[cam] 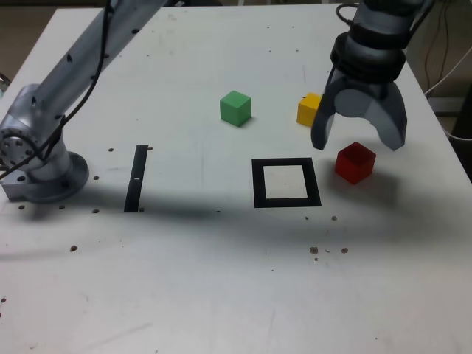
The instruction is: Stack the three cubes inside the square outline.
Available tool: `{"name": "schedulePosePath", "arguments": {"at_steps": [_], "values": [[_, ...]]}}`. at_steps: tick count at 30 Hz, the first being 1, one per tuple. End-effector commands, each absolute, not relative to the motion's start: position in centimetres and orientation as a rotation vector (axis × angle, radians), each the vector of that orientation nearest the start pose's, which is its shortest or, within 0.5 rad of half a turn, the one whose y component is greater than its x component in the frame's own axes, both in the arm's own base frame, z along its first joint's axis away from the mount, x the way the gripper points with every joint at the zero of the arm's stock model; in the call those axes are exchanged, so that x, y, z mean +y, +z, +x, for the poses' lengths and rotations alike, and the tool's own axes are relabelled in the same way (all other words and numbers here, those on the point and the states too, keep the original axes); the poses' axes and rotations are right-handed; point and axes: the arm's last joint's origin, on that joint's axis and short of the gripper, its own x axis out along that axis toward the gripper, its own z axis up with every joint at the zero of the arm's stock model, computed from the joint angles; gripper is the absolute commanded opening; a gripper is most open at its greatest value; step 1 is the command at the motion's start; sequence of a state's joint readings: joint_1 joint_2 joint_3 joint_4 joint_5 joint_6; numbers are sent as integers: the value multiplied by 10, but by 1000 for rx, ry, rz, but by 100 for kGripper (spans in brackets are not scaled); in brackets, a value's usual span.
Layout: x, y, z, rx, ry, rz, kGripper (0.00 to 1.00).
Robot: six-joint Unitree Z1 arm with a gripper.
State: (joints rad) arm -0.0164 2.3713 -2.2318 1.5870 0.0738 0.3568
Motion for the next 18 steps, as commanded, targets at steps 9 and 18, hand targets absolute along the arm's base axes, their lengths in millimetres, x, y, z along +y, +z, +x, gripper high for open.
{"name": "schedulePosePath", "arguments": {"at_steps": [9,18], "values": [[-11,255,459,1665,-488,600,98],[-17,250,456,1664,-543,699,98]]}}
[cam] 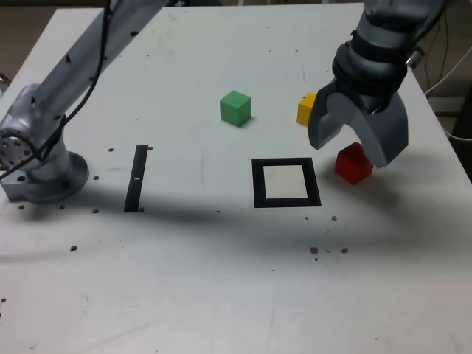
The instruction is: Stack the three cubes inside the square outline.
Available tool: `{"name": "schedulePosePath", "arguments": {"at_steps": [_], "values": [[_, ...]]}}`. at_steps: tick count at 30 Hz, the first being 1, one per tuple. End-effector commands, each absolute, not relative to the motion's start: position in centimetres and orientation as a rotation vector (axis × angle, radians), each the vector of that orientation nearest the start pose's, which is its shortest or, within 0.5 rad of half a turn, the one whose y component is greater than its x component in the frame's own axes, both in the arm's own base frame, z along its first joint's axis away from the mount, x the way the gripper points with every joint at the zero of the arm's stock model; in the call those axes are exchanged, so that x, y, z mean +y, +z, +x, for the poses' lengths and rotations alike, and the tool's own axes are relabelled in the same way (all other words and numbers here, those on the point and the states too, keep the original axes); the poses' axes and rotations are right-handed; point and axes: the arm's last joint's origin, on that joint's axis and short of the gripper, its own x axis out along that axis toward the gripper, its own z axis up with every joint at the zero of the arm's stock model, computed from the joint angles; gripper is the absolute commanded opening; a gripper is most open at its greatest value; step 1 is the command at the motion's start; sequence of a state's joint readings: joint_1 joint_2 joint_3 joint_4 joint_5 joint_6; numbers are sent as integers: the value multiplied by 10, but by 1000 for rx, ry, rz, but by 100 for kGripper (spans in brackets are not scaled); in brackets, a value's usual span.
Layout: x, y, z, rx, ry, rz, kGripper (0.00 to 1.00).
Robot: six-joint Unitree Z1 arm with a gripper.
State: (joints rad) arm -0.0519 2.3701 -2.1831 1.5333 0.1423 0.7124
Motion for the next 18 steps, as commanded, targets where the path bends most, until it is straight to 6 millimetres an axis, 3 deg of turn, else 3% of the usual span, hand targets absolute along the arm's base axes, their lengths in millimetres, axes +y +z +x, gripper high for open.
{"name": "schedulePosePath", "arguments": {"at_steps": [1,18], "values": [[-17,250,456,1666,-541,703,98],[-28,224,473,1677,-550,741,94]]}}
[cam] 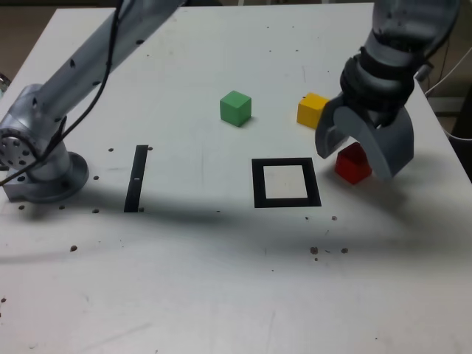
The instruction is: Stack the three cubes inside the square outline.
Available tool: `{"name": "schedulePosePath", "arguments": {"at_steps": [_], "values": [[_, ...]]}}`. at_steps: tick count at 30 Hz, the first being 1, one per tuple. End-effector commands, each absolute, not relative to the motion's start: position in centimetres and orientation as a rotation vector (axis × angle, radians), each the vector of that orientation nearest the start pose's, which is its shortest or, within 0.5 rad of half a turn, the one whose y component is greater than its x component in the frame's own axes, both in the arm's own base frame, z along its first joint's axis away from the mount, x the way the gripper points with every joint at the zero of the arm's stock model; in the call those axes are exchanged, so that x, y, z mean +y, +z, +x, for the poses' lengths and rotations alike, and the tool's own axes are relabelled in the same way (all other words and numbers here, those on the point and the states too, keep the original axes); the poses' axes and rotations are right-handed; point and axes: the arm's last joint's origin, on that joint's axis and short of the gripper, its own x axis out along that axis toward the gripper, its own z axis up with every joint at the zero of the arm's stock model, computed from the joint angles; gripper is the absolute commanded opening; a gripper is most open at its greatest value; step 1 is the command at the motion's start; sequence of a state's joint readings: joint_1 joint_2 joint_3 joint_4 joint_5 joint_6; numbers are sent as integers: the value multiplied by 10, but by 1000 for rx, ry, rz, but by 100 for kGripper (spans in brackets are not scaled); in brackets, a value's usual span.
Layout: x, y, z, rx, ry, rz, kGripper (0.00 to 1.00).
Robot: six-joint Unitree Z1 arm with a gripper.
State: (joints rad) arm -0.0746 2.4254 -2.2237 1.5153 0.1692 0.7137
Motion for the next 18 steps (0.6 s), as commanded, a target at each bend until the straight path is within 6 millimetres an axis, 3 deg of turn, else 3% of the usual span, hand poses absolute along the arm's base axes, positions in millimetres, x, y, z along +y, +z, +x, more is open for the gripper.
{"name": "schedulePosePath", "arguments": {"at_steps": [1,8,14,18], "values": [[-29,221,474,1682,-550,743,94],[-27,213,479,1700,-528,766,83],[-28,216,478,1714,-485,784,50],[-32,218,478,1710,-484,794,39]]}}
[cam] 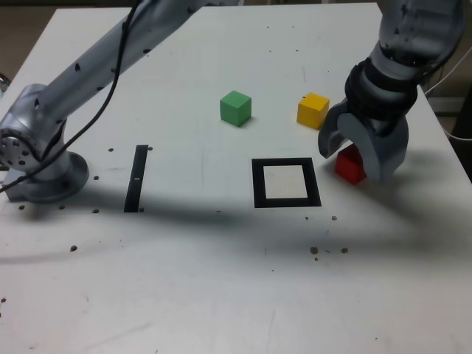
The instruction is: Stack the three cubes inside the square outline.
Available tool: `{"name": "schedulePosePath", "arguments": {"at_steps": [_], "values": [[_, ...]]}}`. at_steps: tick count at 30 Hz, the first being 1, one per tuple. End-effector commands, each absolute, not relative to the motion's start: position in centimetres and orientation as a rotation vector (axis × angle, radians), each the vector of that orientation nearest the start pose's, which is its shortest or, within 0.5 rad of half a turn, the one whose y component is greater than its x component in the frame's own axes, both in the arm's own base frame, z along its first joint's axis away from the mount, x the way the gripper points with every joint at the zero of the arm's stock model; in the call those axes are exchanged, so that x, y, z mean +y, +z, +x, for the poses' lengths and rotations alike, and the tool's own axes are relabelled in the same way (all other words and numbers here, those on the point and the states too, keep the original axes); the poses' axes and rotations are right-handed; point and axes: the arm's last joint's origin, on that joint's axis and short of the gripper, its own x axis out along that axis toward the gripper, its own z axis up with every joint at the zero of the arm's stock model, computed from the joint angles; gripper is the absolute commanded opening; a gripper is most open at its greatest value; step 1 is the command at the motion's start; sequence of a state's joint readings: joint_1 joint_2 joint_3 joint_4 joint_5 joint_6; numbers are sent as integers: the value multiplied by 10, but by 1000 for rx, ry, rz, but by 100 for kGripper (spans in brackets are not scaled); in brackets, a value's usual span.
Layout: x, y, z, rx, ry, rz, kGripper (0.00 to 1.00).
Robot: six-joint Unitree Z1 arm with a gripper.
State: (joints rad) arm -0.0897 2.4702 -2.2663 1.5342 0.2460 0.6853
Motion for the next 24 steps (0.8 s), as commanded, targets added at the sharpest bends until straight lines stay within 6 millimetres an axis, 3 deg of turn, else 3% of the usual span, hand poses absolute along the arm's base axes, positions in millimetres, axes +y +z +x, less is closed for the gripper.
{"name": "schedulePosePath", "arguments": {"at_steps": [1,24], "values": [[-33,218,478,1710,-485,795,38],[-36,218,478,1709,-484,796,37]]}}
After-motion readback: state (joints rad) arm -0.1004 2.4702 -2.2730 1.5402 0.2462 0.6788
